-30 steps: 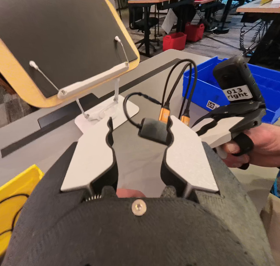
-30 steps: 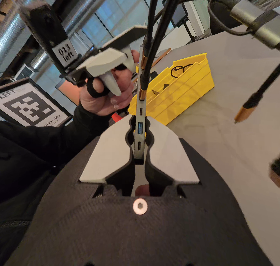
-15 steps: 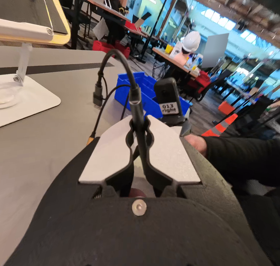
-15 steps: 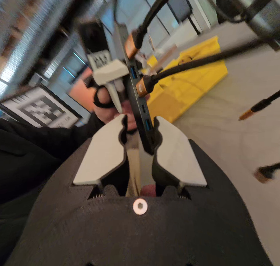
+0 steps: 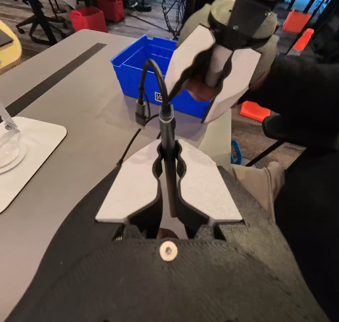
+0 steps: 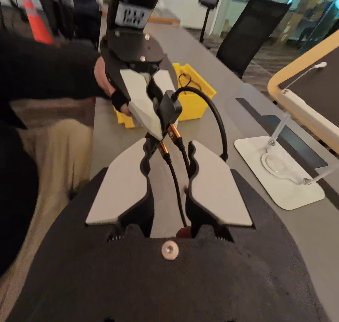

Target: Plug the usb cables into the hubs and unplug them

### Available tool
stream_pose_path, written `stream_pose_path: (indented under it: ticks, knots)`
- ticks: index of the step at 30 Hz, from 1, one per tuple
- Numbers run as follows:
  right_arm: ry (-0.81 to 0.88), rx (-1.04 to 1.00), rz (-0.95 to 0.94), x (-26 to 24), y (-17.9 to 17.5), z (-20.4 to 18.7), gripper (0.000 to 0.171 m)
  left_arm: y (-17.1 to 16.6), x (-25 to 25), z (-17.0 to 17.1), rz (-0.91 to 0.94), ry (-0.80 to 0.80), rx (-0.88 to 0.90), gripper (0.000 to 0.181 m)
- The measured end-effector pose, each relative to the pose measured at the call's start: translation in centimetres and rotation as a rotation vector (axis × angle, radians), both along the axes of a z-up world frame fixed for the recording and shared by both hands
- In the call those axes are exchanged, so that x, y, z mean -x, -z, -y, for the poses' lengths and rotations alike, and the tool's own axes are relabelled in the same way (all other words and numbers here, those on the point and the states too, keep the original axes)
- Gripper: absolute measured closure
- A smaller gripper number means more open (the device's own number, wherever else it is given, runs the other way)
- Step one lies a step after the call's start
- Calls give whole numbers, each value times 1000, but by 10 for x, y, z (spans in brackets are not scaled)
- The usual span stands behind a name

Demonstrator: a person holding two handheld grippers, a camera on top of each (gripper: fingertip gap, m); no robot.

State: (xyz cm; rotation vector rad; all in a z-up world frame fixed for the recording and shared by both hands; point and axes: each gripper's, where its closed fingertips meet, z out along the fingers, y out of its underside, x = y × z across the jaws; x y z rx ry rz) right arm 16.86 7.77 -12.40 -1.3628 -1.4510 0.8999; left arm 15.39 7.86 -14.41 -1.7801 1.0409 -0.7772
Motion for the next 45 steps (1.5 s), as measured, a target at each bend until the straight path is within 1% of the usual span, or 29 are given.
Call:
stream_pose_path:
  ticks: [1, 2, 3, 4, 6, 9, 13, 16, 19, 21, 22, 23, 24, 26, 30, 34, 38, 41, 45]
  knots:
    - [-17, -35, 52, 3, 6, 0, 134, 2, -1, 1, -12, 7, -3, 170]
    - [-32, -69, 85, 6, 10, 0, 143, 3, -3, 3, -23, 26, 2, 170]
    - [-44, -88, 106, 9, 13, 0, 147, 6, -5, 7, -38, 54, 5, 170]
    - [-54, -94, 127, 12, 17, -1, 152, 9, -7, 10, -57, 82, 4, 170]
    - [-131, -87, 154, 15, 24, 6, 161, 14, -6, 13, -112, 109, -4, 170]
    - [-161, -110, 167, 14, 27, 10, 162, 17, -6, 15, -114, 138, -8, 170]
    - [-173, -170, 221, 11, 34, 14, 165, 21, -7, 18, -153, 167, -59, 170]
    - [-182, -177, 201, 7, 29, 16, 165, 14, -9, 20, -107, 172, -79, 170]
    - [-189, -190, 242, 2, 32, 17, 166, 13, -8, 22, -84, 178, -77, 170]
    - [-138, -218, 335, -14, 46, 2, 166, -10, 5, 17, 51, 142, -63, 170]
    - [-126, -188, 292, -21, 44, -1, 166, -21, 18, 11, 64, 102, -96, 170]
    - [-117, -155, 231, -25, 35, -1, 165, -22, 28, 7, 4, 79, -130, 170]
    - [-100, -156, 228, -29, 29, -4, 165, -24, 33, 6, -19, 66, -145, 170]
    - [-51, -184, 257, -36, 18, -11, 165, -30, 32, 4, 9, 47, -151, 170]
    - [47, -195, 192, -67, -19, -25, 166, -16, 36, -5, -42, 7, -135, 170]
    - [201, -193, 115, -121, -52, -44, 166, -22, 44, -12, 6, -32, -135, 170]
    - [345, -239, 113, -173, -77, -51, 166, -26, 53, -18, 27, -68, -133, 170]
    - [444, -269, 145, -206, -87, -55, 165, -21, 55, -21, 20, -80, -129, 170]
    - [533, -268, 149, -242, -85, -61, 165, -14, 57, -23, 5, -87, -122, 170]
